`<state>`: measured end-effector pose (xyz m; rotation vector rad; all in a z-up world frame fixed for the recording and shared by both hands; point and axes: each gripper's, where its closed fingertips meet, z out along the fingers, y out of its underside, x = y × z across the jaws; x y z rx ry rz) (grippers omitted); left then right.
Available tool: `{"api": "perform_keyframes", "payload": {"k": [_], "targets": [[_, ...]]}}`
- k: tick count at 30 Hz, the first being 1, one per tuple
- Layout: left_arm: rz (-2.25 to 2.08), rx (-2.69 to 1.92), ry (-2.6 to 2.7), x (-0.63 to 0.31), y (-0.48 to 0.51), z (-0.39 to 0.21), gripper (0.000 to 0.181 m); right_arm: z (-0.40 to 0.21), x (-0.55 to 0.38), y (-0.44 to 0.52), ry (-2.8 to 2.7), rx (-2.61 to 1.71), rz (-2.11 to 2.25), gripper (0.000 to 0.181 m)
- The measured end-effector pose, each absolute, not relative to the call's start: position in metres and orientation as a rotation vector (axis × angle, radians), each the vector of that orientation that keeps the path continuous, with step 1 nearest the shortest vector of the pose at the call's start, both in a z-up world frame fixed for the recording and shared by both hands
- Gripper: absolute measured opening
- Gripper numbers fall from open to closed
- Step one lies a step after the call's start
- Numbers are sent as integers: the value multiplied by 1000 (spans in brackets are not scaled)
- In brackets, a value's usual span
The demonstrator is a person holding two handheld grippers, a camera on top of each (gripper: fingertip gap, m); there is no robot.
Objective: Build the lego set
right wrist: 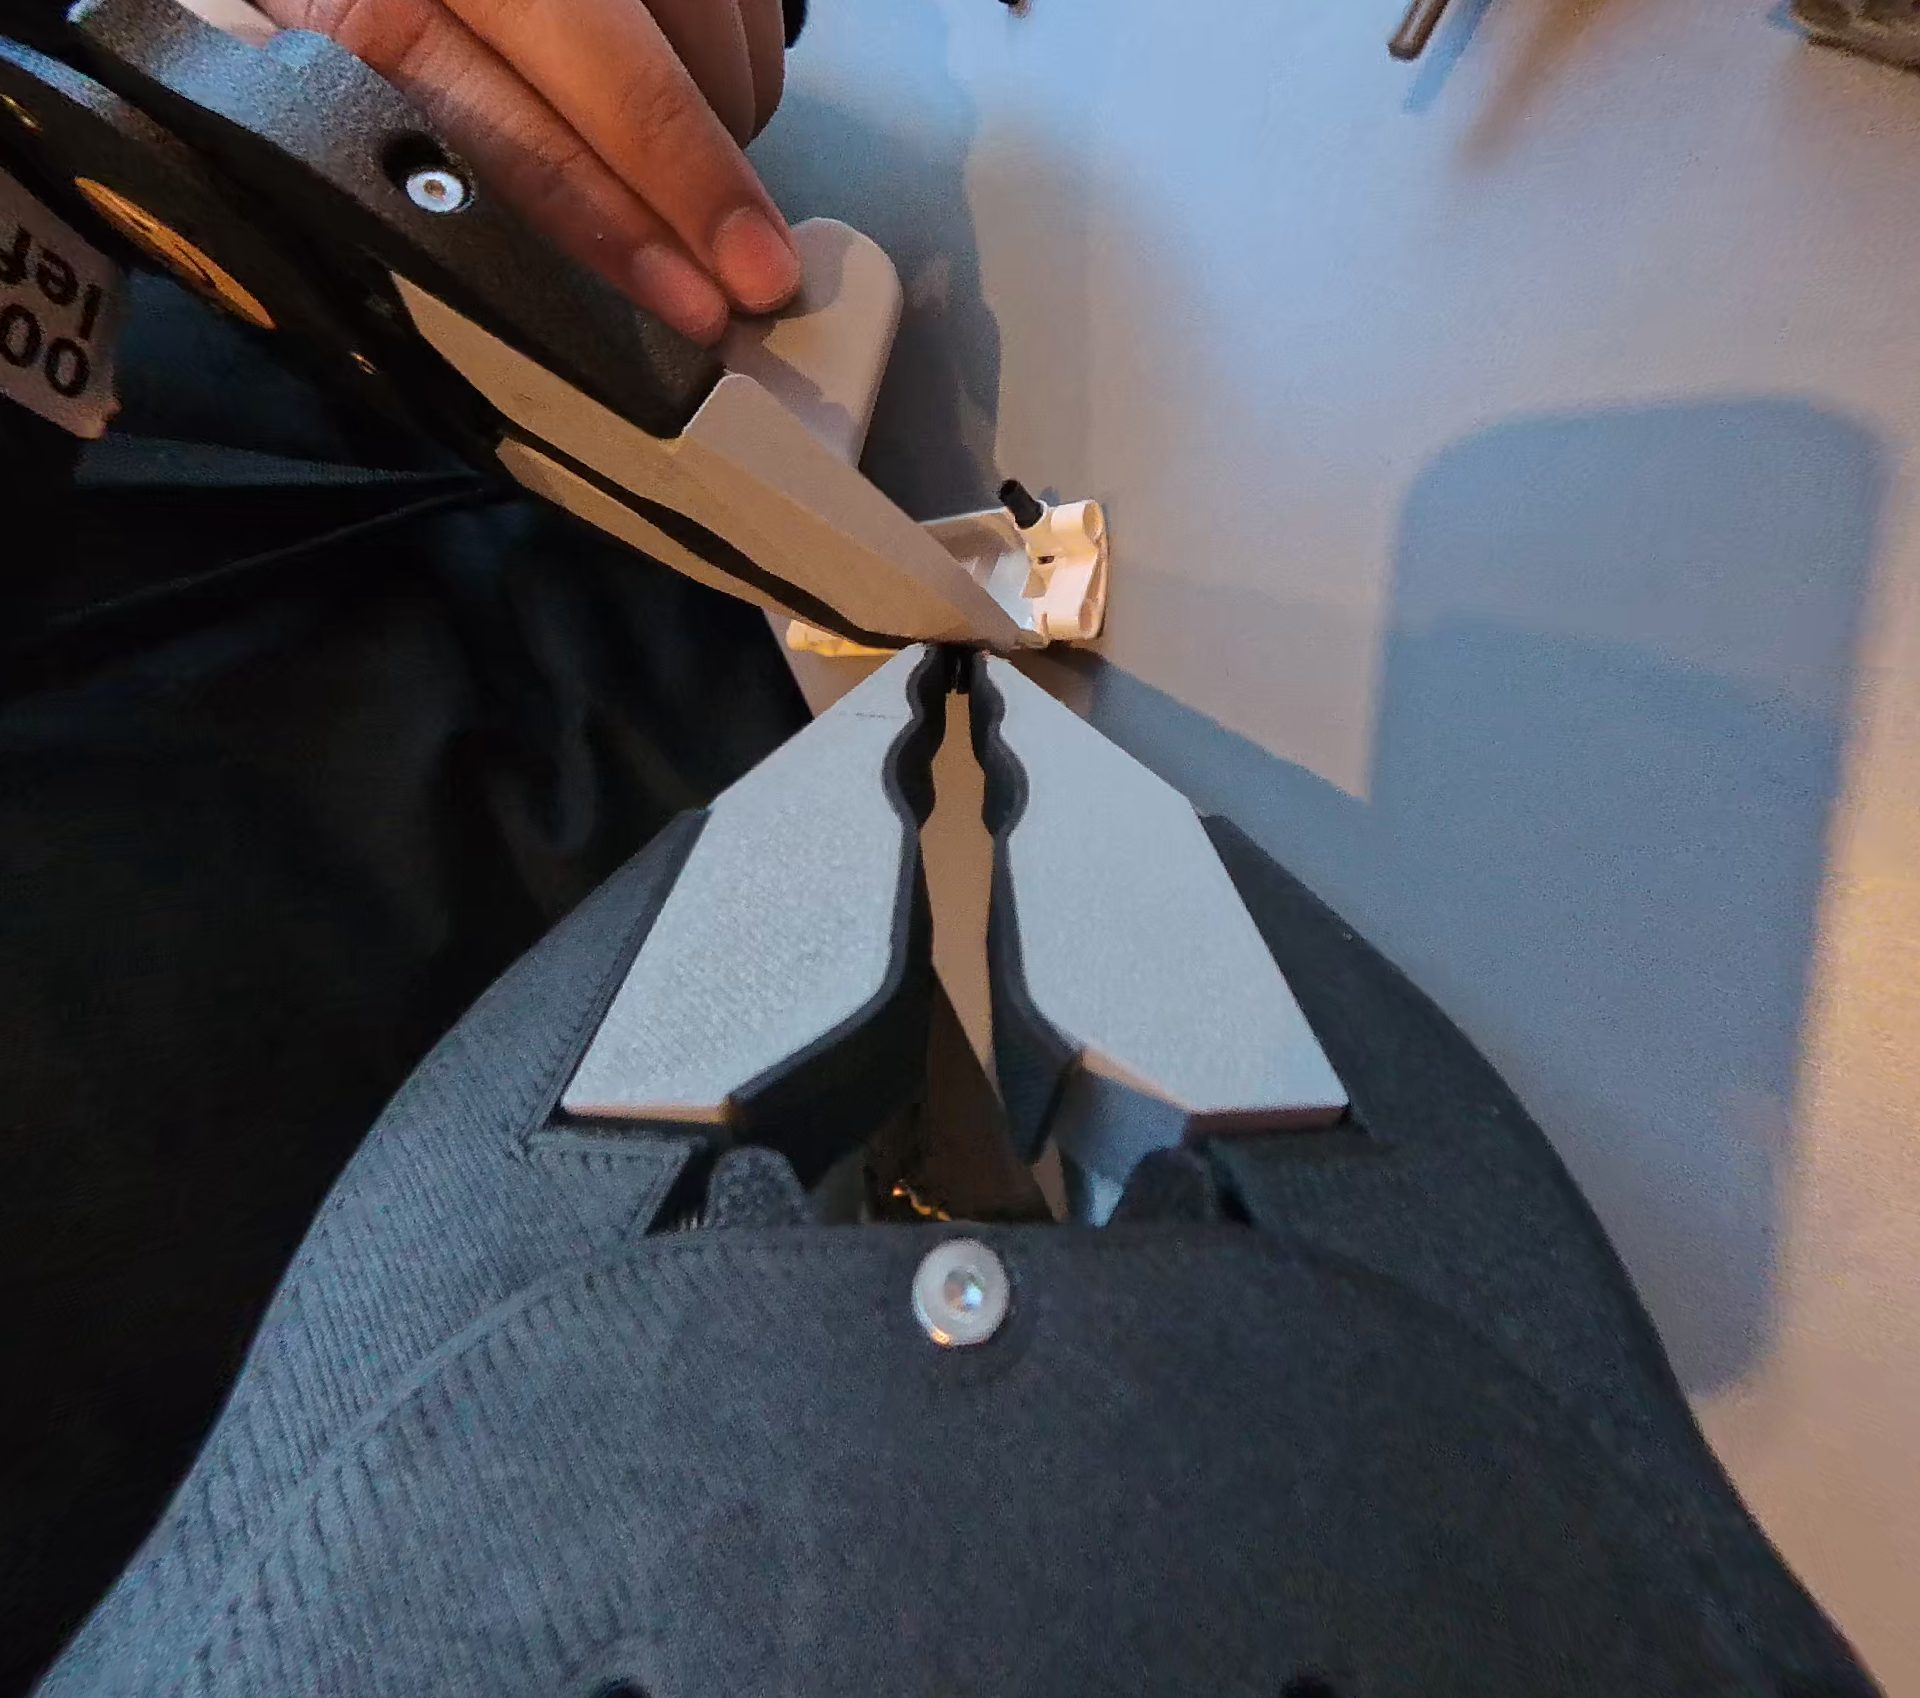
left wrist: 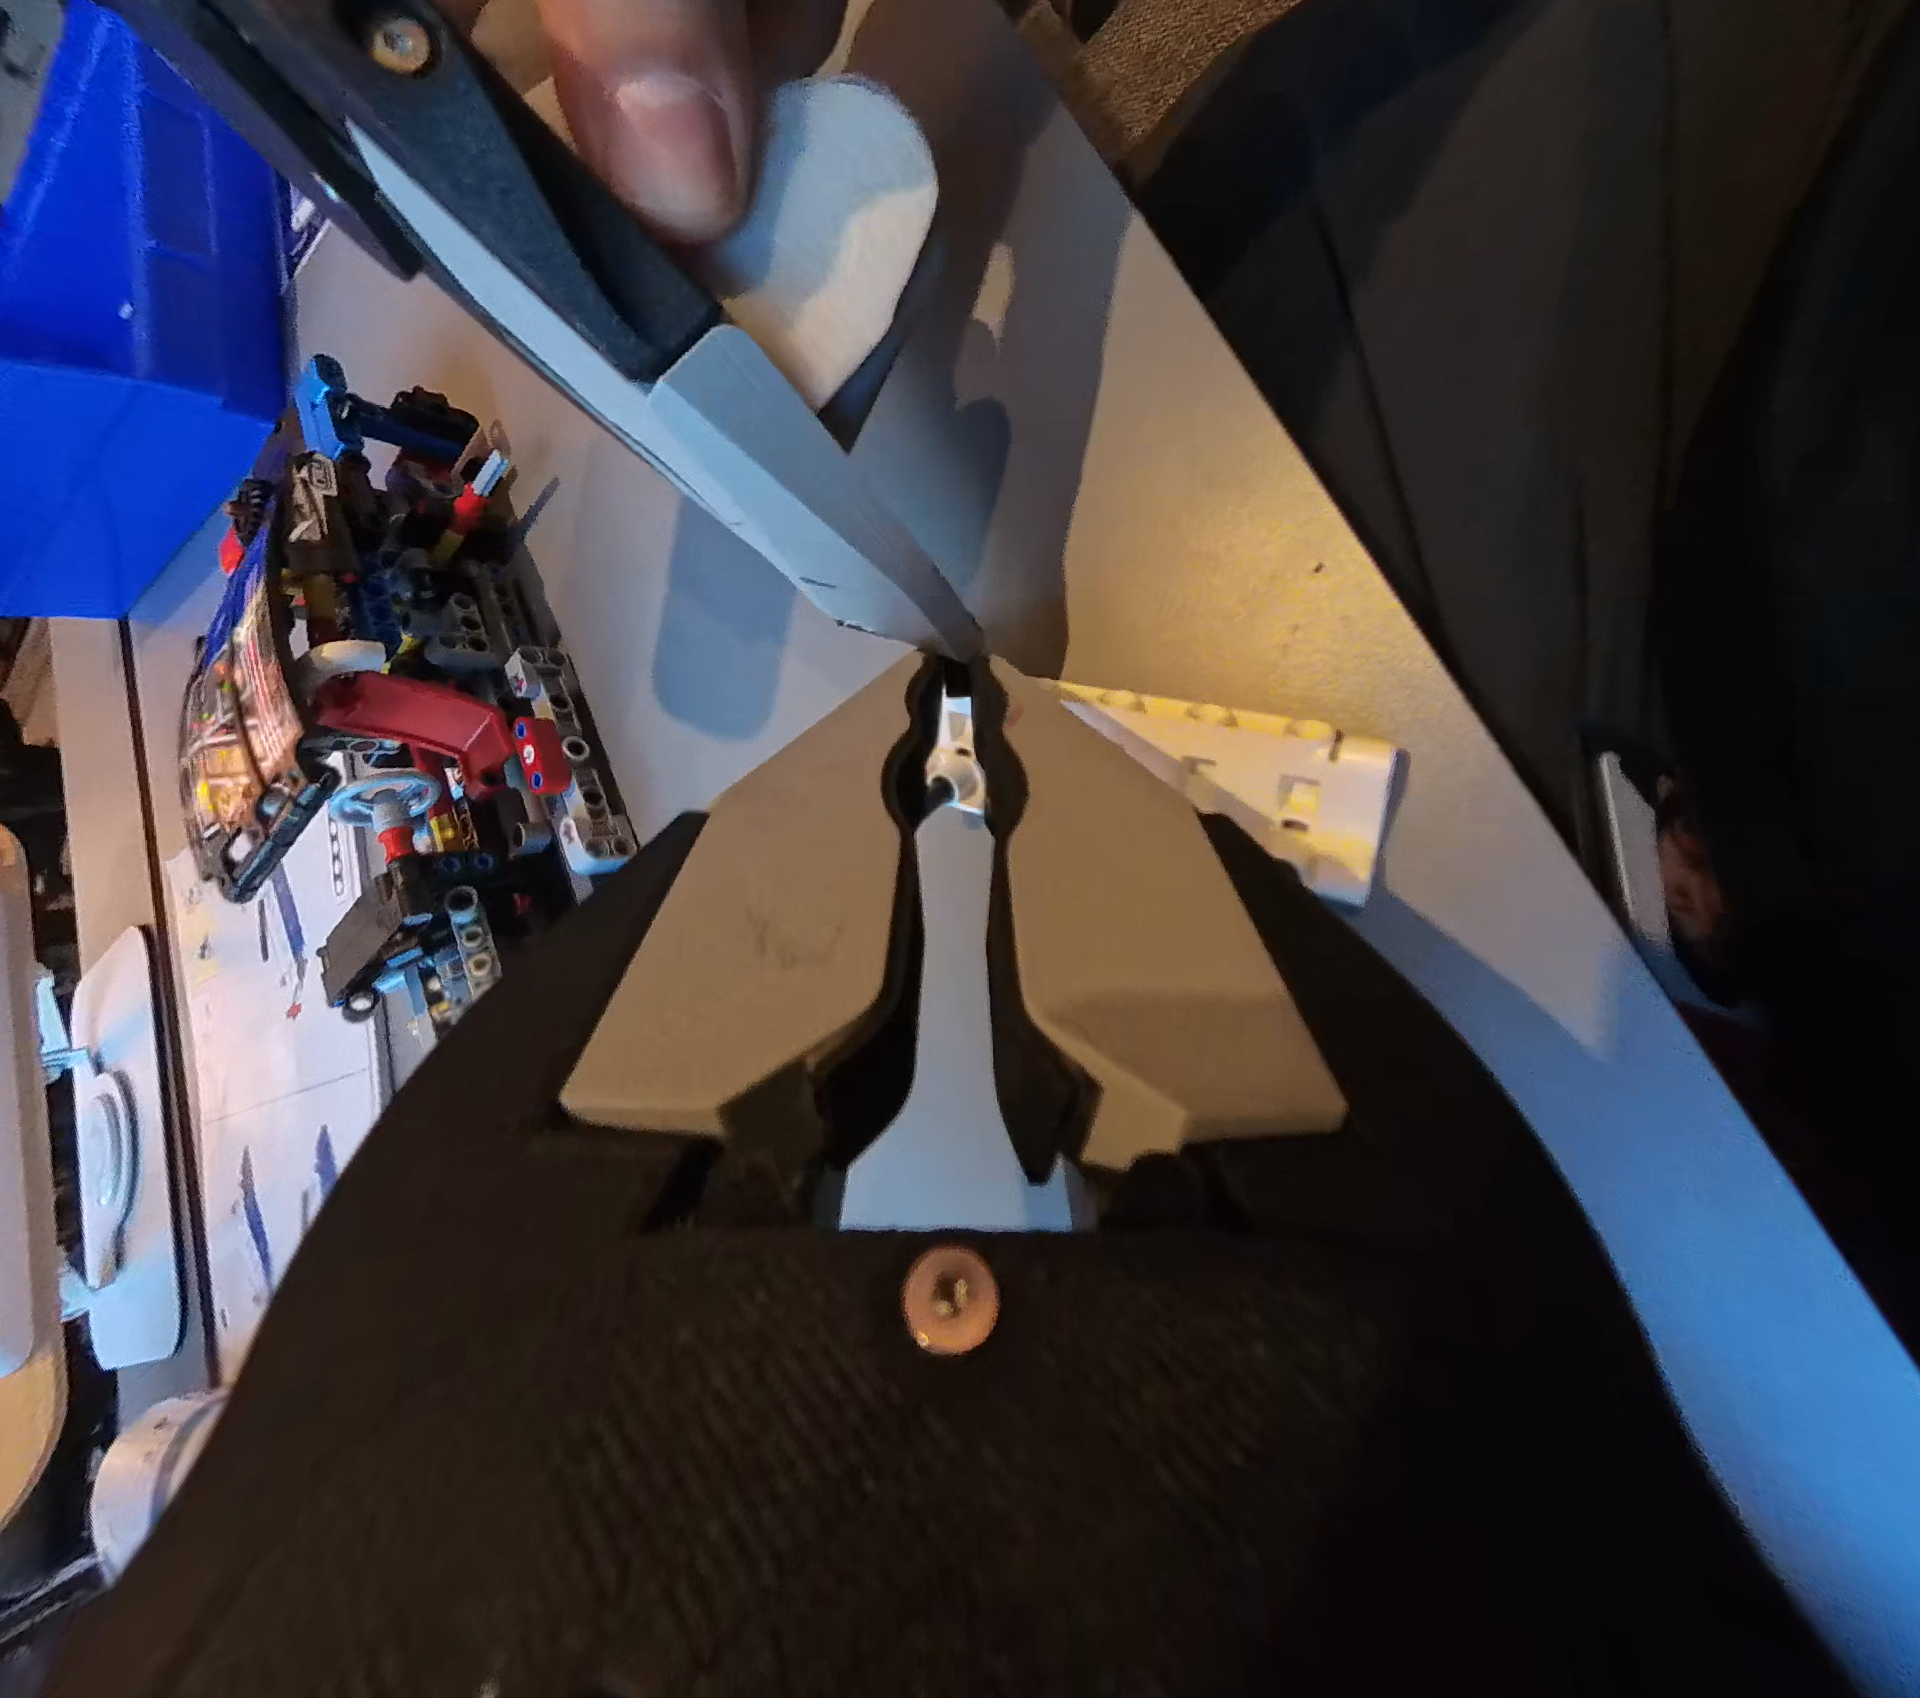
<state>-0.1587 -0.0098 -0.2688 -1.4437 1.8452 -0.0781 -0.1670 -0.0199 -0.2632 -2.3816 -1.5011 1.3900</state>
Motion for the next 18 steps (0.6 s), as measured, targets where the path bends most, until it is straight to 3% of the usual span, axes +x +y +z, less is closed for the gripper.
{"api": "perform_keyframes", "payload": {"k": [18], "targets": [[-542,-1768,1605,-174,-5,-259,1,-250,-184,-5,-1617,-1928,863,2]]}}
